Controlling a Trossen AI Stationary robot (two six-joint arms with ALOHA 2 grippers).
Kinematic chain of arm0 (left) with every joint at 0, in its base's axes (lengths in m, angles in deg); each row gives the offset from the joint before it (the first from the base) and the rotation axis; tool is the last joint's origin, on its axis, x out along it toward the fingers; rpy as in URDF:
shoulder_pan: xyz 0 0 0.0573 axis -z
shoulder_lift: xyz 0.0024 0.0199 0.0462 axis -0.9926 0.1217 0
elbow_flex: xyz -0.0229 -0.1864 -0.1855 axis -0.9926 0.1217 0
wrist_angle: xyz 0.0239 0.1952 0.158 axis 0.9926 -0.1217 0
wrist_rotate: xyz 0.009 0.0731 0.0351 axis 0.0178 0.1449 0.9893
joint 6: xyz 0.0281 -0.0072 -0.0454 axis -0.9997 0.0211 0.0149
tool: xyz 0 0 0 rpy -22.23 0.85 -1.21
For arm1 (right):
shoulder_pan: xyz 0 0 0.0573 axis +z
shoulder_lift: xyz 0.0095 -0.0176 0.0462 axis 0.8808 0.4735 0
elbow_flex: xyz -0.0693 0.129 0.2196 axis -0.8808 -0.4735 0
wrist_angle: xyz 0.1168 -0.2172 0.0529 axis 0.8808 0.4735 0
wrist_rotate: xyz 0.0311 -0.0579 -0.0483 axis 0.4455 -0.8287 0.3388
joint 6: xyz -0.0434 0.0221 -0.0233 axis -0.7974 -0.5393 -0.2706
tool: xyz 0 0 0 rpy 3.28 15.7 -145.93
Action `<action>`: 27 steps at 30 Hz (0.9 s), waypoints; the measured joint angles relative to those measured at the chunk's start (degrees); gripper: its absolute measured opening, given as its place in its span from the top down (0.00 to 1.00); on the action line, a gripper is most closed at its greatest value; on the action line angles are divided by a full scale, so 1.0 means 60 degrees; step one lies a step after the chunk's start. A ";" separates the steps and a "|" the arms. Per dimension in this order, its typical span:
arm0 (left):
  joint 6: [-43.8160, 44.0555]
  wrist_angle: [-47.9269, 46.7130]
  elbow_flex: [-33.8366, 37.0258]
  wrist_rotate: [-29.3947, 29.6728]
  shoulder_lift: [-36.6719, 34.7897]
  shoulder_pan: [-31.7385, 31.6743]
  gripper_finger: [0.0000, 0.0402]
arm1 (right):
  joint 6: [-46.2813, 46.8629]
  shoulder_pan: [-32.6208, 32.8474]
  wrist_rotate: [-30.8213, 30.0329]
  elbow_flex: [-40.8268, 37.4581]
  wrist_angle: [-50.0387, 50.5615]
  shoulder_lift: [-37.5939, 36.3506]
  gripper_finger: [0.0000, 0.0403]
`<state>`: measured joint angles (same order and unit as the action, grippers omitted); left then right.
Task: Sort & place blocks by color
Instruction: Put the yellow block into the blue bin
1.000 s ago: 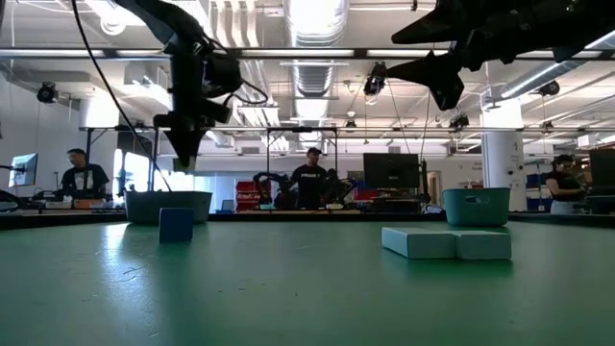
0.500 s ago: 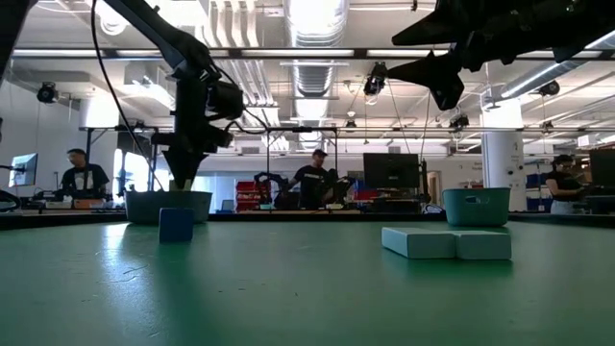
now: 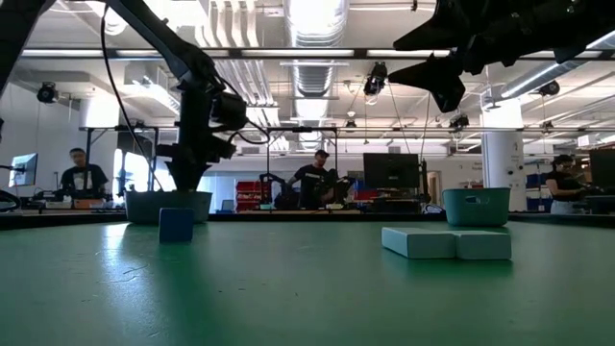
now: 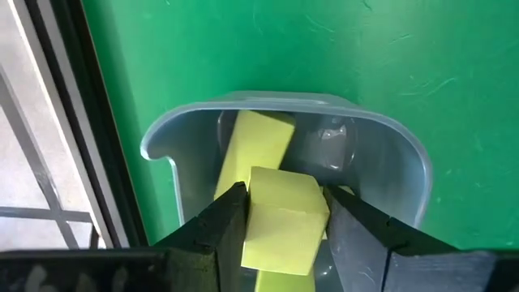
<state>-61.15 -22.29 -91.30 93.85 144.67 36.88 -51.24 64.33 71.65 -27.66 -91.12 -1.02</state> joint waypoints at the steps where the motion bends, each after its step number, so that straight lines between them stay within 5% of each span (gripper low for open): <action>1: 0.0032 0.0000 0.0007 0.0004 0.0011 0.0000 0.67 | 0.0000 0.0000 0.0004 0.0000 0.0004 0.0000 0.44; 21: 0.0095 -0.0051 0.0011 0.0379 0.0000 0.0000 0.66 | -0.0270 0.0000 0.0029 -0.0004 0.0018 0.0000 0.44; 27: 0.0095 -0.0051 0.0015 0.0364 -0.0011 0.0000 0.57 | -0.0324 0.0000 0.0040 -0.0007 0.0018 0.0000 0.44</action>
<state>-60.58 -22.59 -91.21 96.03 144.60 36.88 -53.19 64.33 71.90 -27.70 -91.01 -1.02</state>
